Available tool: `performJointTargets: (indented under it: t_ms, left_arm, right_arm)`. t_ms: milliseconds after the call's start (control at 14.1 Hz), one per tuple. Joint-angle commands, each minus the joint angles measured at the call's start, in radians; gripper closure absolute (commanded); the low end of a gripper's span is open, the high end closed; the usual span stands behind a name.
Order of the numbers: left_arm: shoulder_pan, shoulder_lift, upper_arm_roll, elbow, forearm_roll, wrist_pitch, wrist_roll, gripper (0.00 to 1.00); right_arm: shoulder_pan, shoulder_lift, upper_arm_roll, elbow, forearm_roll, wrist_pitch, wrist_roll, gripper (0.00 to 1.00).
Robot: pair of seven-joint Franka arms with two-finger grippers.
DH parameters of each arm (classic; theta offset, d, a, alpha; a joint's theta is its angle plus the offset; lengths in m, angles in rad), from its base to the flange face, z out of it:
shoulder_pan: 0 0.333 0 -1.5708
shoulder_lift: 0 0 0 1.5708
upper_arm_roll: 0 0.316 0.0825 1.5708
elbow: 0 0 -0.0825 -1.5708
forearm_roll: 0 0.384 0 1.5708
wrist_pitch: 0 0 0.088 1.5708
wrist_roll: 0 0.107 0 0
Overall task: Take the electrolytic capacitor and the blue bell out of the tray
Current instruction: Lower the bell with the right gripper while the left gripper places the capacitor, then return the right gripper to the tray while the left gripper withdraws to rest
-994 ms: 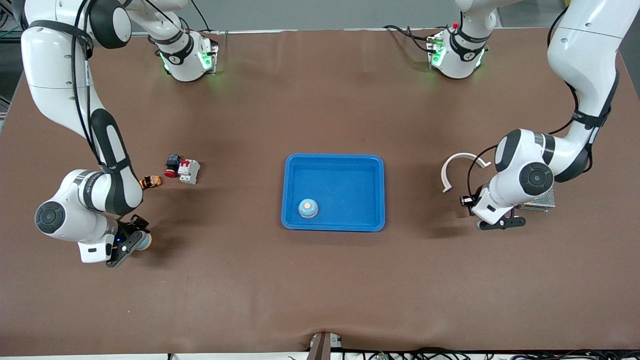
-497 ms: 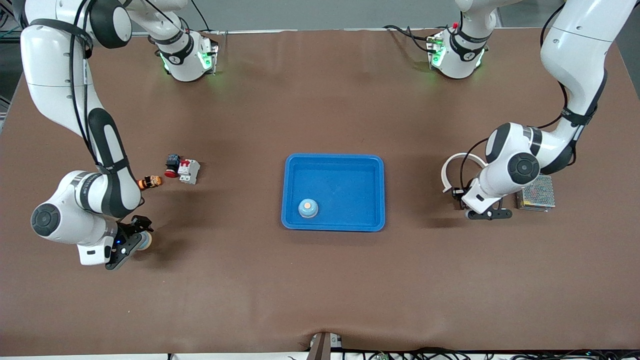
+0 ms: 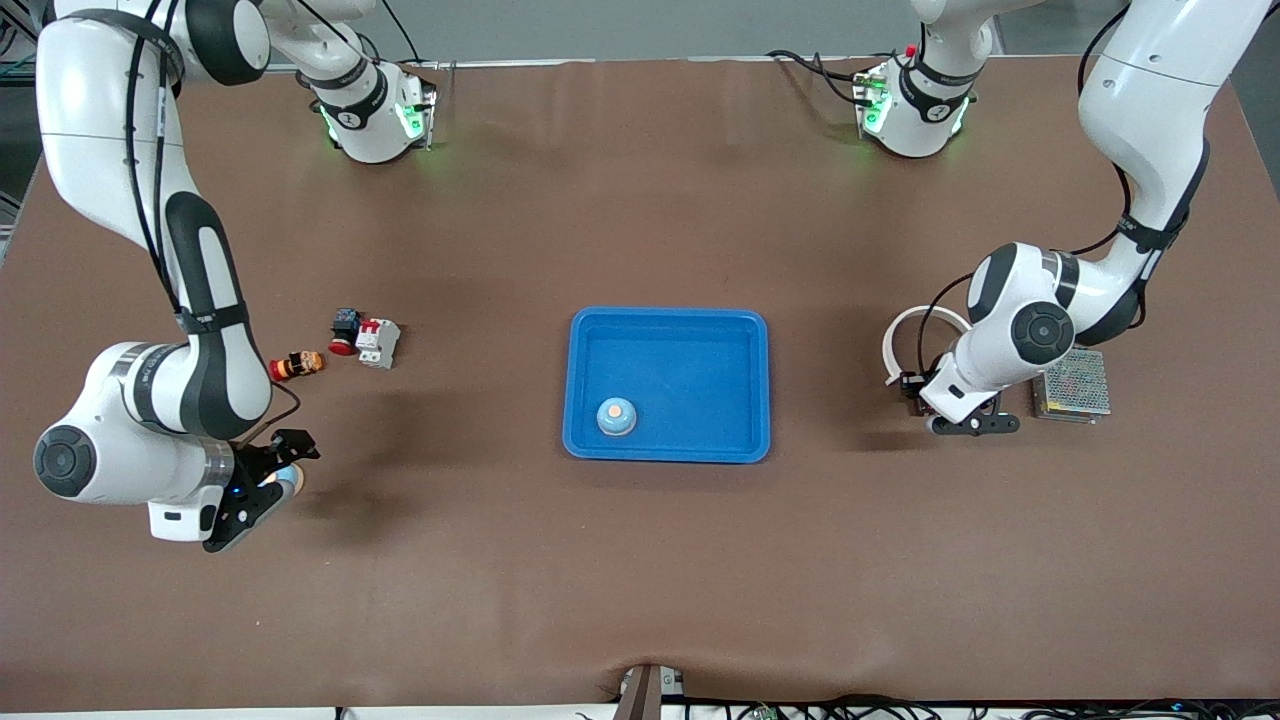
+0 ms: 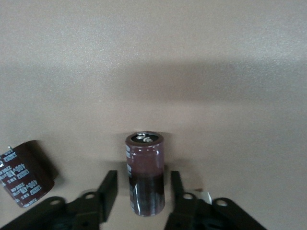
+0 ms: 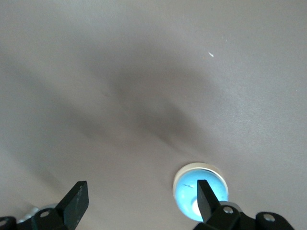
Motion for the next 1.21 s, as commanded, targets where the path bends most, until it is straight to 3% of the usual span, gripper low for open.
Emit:
performJointTargets:
  t_ms: [0,568,1136]
  left_arm:
    - [0.014,-0.037,-0.009,-0.007,0.010,0.007,-0.003,0.00]
    - [0.016,-0.057,-0.029,0.292,0.006,-0.315,0.015,0.00]
    - [0.016,-0.065,-0.047,0.577,-0.004,-0.553,0.012,0.00]
  right_arm:
    - [0.031,-0.044,-0.001,-0.005,0.002,-0.057,0.128,0.00]
    - [0.197,-0.159,-0.002,-0.005,-0.006,-0.123,0.586,0.00]
    - [0.439,-0.182,-0.001,0.000,-0.003,-0.111,1.175,0.00]
